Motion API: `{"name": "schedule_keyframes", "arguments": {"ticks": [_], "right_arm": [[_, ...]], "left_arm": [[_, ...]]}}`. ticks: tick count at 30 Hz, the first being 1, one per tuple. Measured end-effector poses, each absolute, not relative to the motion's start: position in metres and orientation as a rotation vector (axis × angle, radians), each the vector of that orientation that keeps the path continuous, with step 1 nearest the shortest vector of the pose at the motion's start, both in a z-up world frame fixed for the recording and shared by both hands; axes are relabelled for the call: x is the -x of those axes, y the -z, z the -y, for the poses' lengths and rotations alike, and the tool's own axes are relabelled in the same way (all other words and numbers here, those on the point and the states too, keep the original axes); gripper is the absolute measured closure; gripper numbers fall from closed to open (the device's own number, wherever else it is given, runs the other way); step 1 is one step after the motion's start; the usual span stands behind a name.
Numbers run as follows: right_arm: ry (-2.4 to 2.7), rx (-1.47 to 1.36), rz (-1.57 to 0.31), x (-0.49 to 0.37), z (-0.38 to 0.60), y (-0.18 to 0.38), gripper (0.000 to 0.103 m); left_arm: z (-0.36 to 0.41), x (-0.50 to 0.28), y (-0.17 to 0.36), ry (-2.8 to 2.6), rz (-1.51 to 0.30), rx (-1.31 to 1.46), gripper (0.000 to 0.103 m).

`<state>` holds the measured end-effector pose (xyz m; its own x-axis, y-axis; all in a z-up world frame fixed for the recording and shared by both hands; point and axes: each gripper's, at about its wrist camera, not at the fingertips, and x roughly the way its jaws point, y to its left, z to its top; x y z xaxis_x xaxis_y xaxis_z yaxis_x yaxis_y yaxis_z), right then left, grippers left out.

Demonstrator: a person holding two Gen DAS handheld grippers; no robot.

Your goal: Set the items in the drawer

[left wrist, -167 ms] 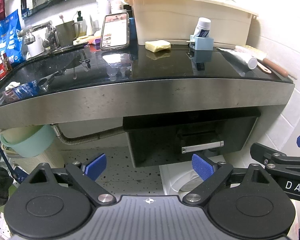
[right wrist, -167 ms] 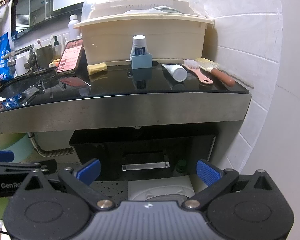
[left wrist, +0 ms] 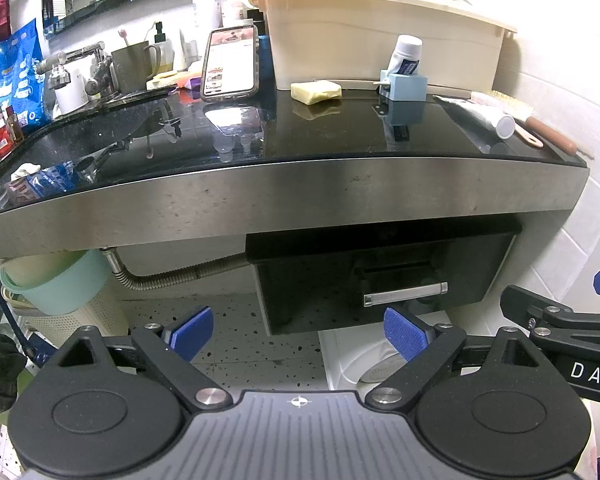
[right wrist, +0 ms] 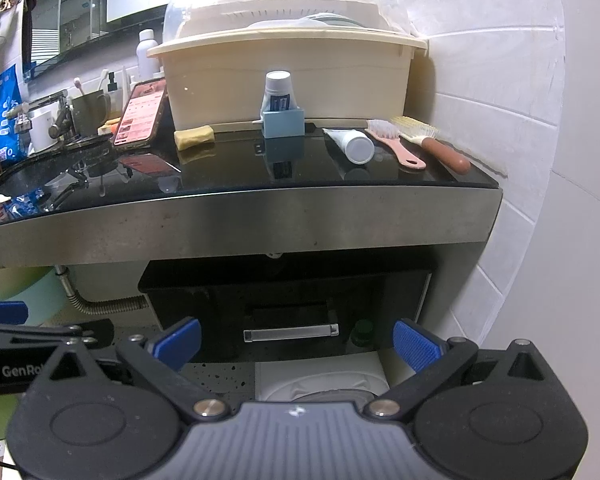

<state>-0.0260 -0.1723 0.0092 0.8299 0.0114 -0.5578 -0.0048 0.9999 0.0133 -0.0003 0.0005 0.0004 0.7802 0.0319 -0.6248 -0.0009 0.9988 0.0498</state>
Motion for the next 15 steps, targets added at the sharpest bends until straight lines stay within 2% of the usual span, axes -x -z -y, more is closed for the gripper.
{"name": "schedule_keyframes", "arguments": {"ticks": [15], "right_arm": [[-0.005, -0.001, -0.591, 0.0239, 0.1701, -0.0119, 0.000]], "left_arm": [[0.0012, -0.0029, -0.0008, -0.017, -0.674, -0.044, 0.010]]}}
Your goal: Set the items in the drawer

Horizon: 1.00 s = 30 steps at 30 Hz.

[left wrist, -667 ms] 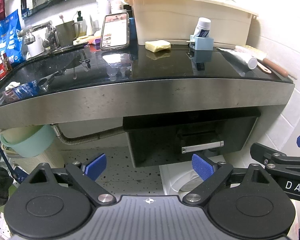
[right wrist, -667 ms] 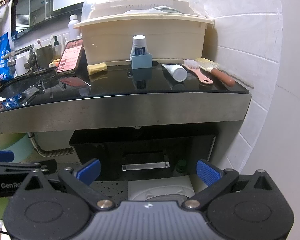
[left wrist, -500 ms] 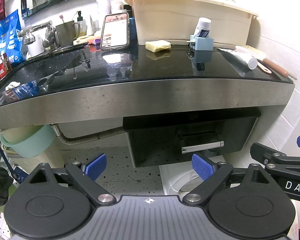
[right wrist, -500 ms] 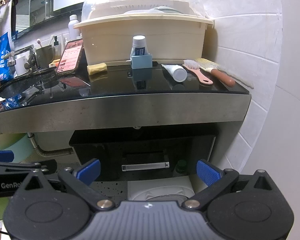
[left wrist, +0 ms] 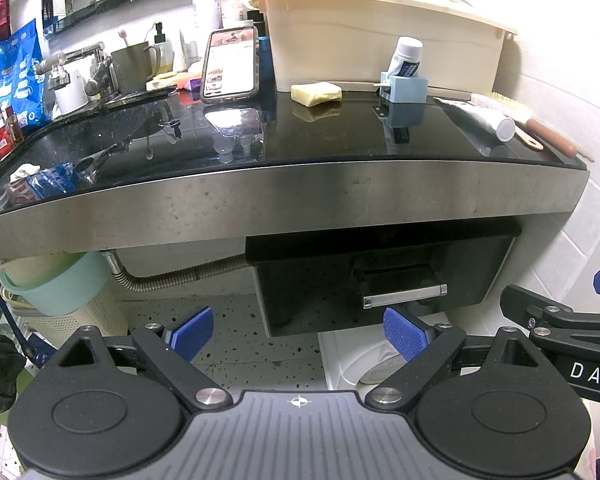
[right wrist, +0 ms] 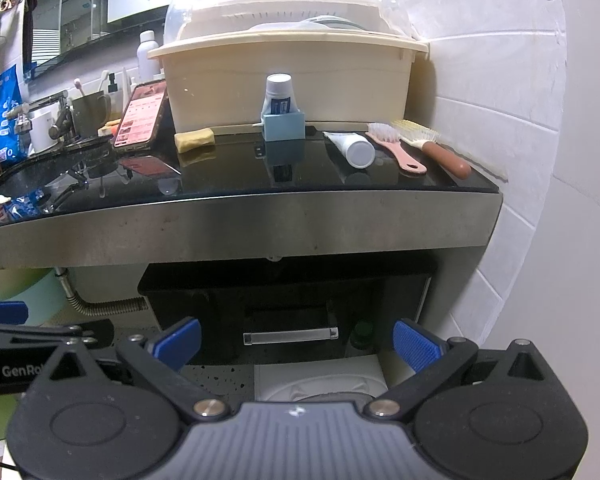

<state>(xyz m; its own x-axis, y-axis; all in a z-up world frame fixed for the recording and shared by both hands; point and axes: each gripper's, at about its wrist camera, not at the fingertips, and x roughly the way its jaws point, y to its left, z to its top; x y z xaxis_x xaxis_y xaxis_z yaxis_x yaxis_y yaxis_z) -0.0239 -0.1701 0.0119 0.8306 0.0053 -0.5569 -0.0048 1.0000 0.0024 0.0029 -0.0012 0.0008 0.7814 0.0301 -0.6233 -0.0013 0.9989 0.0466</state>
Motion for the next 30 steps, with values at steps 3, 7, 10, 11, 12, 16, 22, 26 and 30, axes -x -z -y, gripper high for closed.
{"name": "schedule_keyframes", "arguments": {"ticks": [3, 7, 10, 11, 12, 16, 22, 26, 30], "right_arm": [[-0.005, -0.001, -0.592, 0.0230, 0.1685, -0.0113, 0.000], [-0.006, -0.004, -0.593, 0.0237, 0.1705, -0.0115, 0.000], [-0.007, -0.005, -0.594, 0.0234, 0.1709, -0.0115, 0.000], [-0.007, -0.006, -0.594, 0.0230, 0.1708, -0.0115, 0.000], [-0.007, -0.006, -0.594, 0.0241, 0.1712, -0.0117, 0.000], [-0.008, -0.007, -0.595, 0.0245, 0.1717, -0.0118, 0.000], [-0.007, -0.005, -0.596, 0.0252, 0.1715, -0.0108, 0.000], [-0.008, -0.005, -0.595, 0.0271, 0.1721, -0.0098, 0.000], [-0.018, 0.011, -0.598, 0.0265, 0.1701, -0.0096, 0.000]], "left_arm": [[0.0018, -0.0031, -0.0007, -0.017, -0.675, -0.044, 0.010], [-0.0002, -0.0015, -0.0038, -0.015, -0.678, -0.042, 0.010], [-0.0003, -0.0031, -0.0040, -0.014, -0.680, -0.042, 0.010], [-0.0003, -0.0031, -0.0042, -0.015, -0.680, -0.042, 0.011], [-0.0003, -0.0032, -0.0043, -0.015, -0.680, -0.043, 0.011], [0.0003, -0.0039, -0.0035, -0.014, -0.683, -0.042, 0.011], [0.0003, -0.0044, -0.0016, -0.015, -0.685, -0.041, 0.011], [0.0006, -0.0046, -0.0005, -0.014, -0.683, -0.040, 0.011], [0.0004, -0.0062, -0.0012, -0.017, -0.683, -0.032, 0.010]]}}
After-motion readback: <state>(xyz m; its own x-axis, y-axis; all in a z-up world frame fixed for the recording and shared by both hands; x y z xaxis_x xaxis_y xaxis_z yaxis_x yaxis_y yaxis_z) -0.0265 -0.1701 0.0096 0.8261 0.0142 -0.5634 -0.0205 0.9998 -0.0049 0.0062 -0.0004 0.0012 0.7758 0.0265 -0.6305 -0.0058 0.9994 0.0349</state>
